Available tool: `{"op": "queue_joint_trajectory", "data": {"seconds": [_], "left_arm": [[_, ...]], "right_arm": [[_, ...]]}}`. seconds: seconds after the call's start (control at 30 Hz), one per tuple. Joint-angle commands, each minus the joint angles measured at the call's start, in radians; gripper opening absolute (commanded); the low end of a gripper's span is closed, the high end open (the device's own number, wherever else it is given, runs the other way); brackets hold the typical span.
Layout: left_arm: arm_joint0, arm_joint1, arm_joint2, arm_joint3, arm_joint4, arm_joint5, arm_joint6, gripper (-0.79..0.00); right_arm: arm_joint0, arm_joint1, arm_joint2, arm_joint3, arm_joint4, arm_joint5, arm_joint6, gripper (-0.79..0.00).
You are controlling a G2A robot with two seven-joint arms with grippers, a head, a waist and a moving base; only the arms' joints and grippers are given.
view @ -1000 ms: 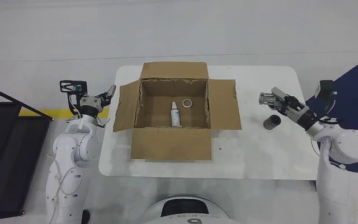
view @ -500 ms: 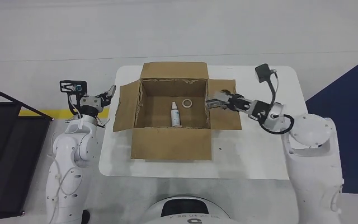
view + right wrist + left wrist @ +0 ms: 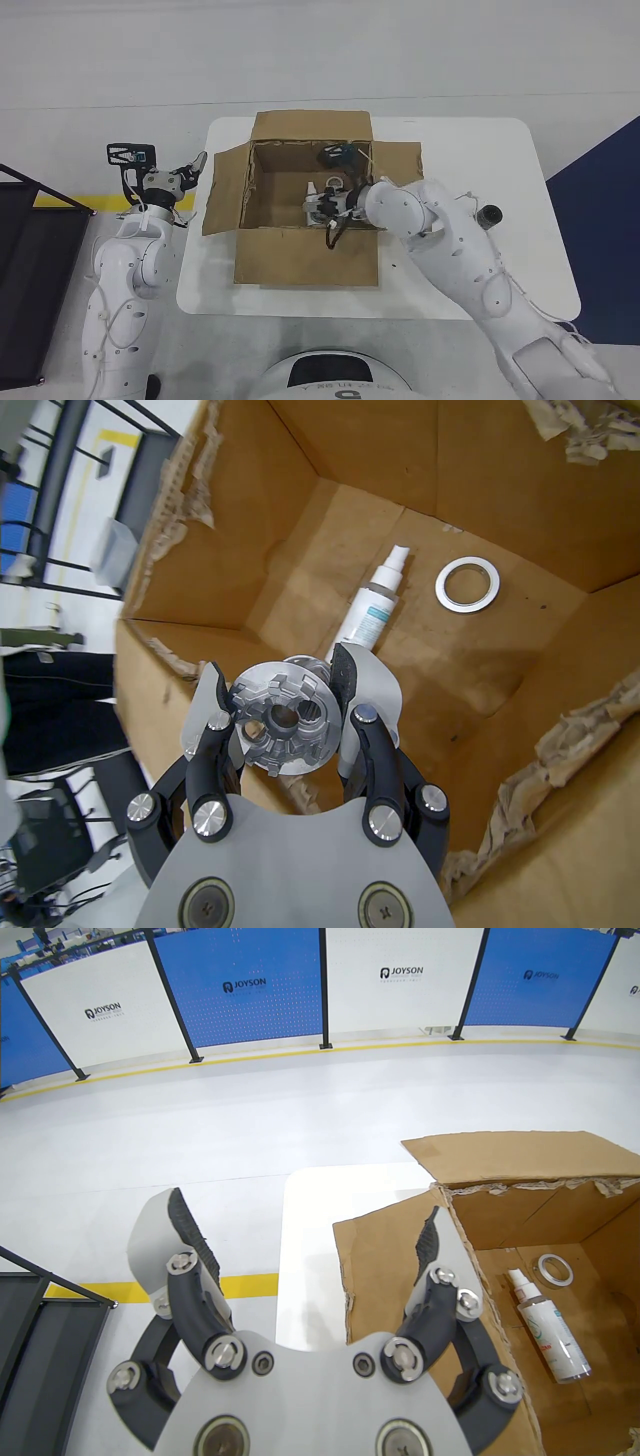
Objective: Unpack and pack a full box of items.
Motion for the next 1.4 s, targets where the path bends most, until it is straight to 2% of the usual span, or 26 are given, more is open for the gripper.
{"op": "queue_joint_trajectory", "data": {"seconds": [0.0,0.13,0.27,0.33,0.37,0.4,0.53,0.67,0.87,1.03,1.13,1.2,1.33,1.37], "left_arm": [[0.0,0.0,0.0,0.0,0.0,0.0,0.0,0.0],[0.0,0.0,0.0,0.0,0.0,0.0,0.0,0.0],[0.0,0.0,0.0,0.0,0.0,0.0,0.0,0.0],[0.0,0.0,0.0,0.0,0.0,0.0,0.0,0.0],[0.0,0.0,0.0,0.0,0.0,0.0,0.0,0.0],[0.0,0.0,0.0,0.0,0.0,0.0,0.0,0.0],[0.0,0.0,0.0,0.0,0.0,0.0,0.0,0.0],[0.0,0.0,0.0,0.0,0.0,0.0,0.0,0.0],[0.0,0.0,0.0,0.0,0.0,0.0,0.0,0.0],[0.0,0.0,0.0,0.0,0.0,0.0,0.0,0.0],[0.0,0.0,0.0,0.0,0.0,0.0,0.0,0.0],[0.0,0.0,0.0,0.0,0.0,0.0,0.0,0.0],[0.0,0.0,0.0,0.0,0.0,0.0,0.0,0.0],[0.0,0.0,0.0,0.0,0.0,0.0,0.0,0.0]], "right_arm": [[0.025,-0.012,-0.036,0.036,-0.002,0.017,-0.016,-0.625],[0.064,-0.028,-0.082,0.096,-0.054,0.042,-0.043,-0.465],[0.082,-0.039,-0.101,0.124,-0.073,0.045,-0.051,-0.366],[0.085,-0.04,-0.096,0.126,-0.078,0.052,-0.059,-0.142],[0.085,-0.041,-0.092,0.125,-0.082,0.056,-0.063,-0.099],[0.084,-0.04,-0.087,0.123,-0.086,0.058,-0.065,0.0],[0.073,-0.036,-0.06,0.098,-0.105,0.066,-0.068,0.0],[0.034,-0.019,0.027,-0.014,-0.099,0.071,-0.092,0.0],[-0.148,0.034,0.349,-0.267,-0.018,0.05,-0.12,0.0],[-0.344,0.068,0.642,-0.397,-0.023,0.083,-0.103,0.0],[-0.457,0.079,0.809,-0.412,-0.015,0.125,-0.091,-0.092],[-0.51,0.082,0.895,-0.407,0.022,0.144,-0.081,-0.102],[-0.602,0.086,1.0,-0.389,0.047,0.196,-0.04,-0.219],[-0.616,0.09,1.021,-0.381,0.021,0.207,-0.016,-0.225]]}}
